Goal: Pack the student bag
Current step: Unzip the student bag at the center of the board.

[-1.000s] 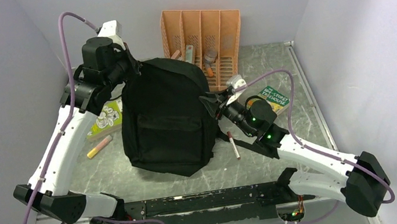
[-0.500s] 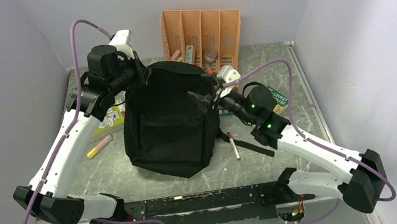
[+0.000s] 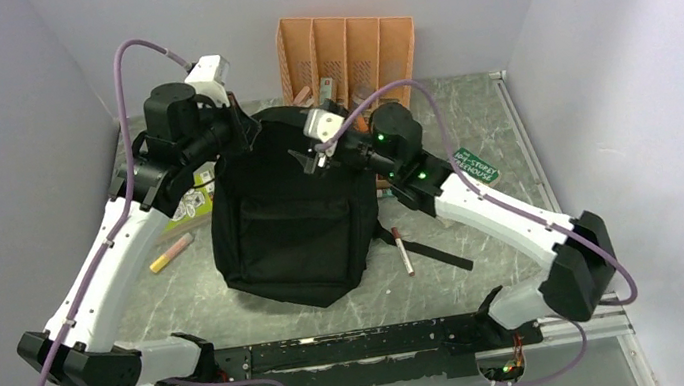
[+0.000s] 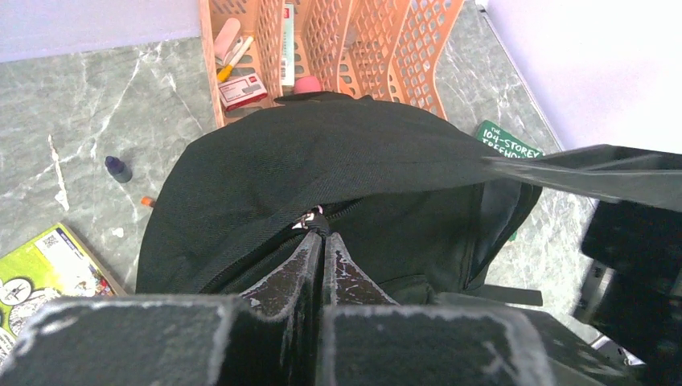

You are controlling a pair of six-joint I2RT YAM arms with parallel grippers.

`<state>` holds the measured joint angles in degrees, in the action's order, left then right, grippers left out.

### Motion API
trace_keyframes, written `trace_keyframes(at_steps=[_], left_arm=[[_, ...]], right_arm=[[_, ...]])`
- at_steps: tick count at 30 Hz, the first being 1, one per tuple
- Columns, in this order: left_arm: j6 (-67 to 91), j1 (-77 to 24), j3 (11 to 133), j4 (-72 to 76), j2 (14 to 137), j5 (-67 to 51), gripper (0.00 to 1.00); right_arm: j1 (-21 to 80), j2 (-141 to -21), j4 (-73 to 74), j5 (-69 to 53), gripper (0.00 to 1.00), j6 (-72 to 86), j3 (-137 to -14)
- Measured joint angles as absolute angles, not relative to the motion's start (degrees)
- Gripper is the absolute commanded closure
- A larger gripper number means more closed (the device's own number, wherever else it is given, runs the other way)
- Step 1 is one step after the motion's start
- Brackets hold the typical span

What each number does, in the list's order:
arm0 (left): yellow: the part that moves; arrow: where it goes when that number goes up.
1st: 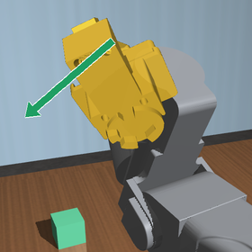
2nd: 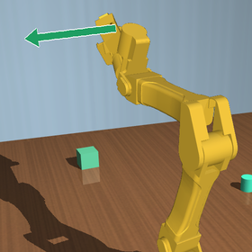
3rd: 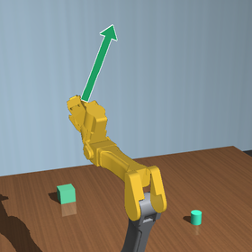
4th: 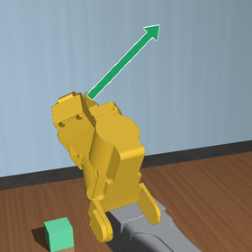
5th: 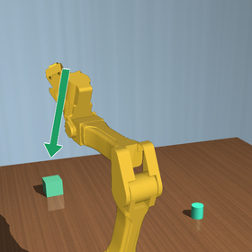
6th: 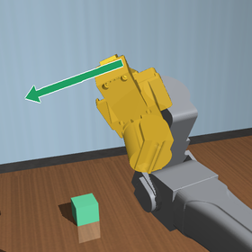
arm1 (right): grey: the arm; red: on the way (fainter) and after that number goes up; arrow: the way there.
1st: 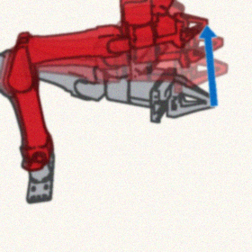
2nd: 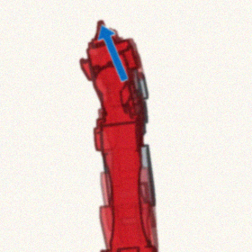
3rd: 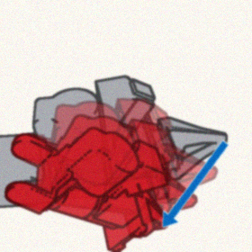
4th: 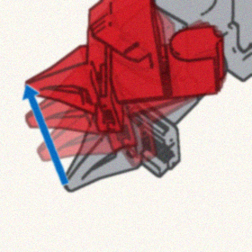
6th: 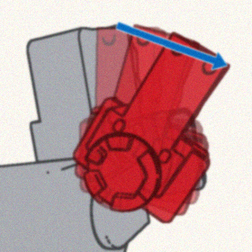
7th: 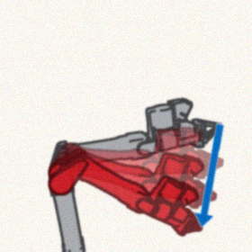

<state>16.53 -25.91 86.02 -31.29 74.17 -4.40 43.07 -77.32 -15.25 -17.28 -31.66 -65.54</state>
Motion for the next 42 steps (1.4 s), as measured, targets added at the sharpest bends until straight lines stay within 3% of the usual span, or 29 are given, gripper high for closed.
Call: trace_keyframes(at_steps=[15, 32, 42], left_arm=[[15.94, -25.93, 84.07, -30.2, 73.08, -6.52, 0.95], [14.9, -25.93, 82.28, -30.17, 71.83, -6.46, 0.95], [15.62, -26.04, 79.85, -30.15, 70.96, -2.44, 0.95]], right_arm=[[43.07, -92.12, -10.0, -24.99, 0.27, -44.71, -79.18], [43.13, -95.68, -10.35, -22.98, 1.0, -48.01, -80.27], [43.57, -93.36, -16.84, -16.4, 1.0, -45.93, -75.18]])
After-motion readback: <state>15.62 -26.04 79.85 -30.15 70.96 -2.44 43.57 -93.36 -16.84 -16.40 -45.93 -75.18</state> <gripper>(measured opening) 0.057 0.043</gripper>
